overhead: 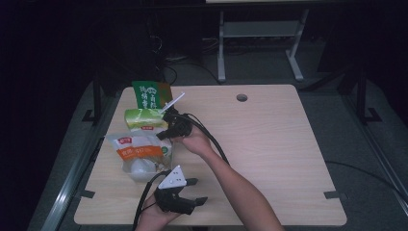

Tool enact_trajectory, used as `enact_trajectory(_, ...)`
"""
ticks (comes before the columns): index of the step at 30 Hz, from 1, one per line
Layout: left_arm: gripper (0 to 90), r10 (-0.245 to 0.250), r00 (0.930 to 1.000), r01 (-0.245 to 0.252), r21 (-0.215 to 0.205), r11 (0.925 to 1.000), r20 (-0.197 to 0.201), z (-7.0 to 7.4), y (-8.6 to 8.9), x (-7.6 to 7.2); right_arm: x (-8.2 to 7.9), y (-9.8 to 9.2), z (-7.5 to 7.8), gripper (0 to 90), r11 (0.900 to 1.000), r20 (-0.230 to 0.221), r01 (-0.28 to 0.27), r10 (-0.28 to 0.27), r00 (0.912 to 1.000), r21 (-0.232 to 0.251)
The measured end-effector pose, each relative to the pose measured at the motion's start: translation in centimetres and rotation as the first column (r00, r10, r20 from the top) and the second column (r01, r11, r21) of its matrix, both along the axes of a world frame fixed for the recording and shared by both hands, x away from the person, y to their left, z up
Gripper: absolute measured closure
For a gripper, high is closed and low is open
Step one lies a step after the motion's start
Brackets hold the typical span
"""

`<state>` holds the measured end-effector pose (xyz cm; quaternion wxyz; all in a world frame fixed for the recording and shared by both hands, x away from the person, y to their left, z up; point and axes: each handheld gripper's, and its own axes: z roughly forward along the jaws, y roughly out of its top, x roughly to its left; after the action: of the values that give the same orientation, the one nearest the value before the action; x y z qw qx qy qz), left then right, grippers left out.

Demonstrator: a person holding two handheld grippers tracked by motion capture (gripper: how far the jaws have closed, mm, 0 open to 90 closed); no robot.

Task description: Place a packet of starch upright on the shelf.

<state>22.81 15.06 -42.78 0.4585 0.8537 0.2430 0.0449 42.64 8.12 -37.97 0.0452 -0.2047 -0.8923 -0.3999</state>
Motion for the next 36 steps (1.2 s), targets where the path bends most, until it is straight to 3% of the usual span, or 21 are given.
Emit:
enact_trajectory(4, 30.8, 0.000, 1.0000, 0.000, -0.002, 1.0000, -0.003, 0.0, 0.0, 0.0, 0.1, 0.0, 0.1, 86.3, 1.000, 0.010, -0.006, 0.006, 0.9999, -0.011)
enact_trajectory(13, 29.7, 0.002, 0.9999, -0.002, 0.007, 1.0000, -0.011, -0.2, 0.1, 0.4, -0.2, -0.9, 0.5, 72.3, 1.000, -0.007, 0.004, -0.004, 1.0000, -0.007)
enact_trajectory(18, 29.2, 0.010, 0.9999, -0.010, 0.010, 0.9999, -0.012, -0.2, 0.3, 0.6, -0.1, -2.2, 1.2, 66.0, 0.999, -0.016, 0.032, -0.031, 0.9994, 0.033)
enact_trajectory(36, 28.0, 0.016, 0.9998, -0.016, 0.017, 0.9997, -0.015, -0.3, 0.3, 0.7, -0.3, -6.6, 2.8, 48.5, 0.995, -0.043, 0.077, -0.075, 0.9962, 0.059)
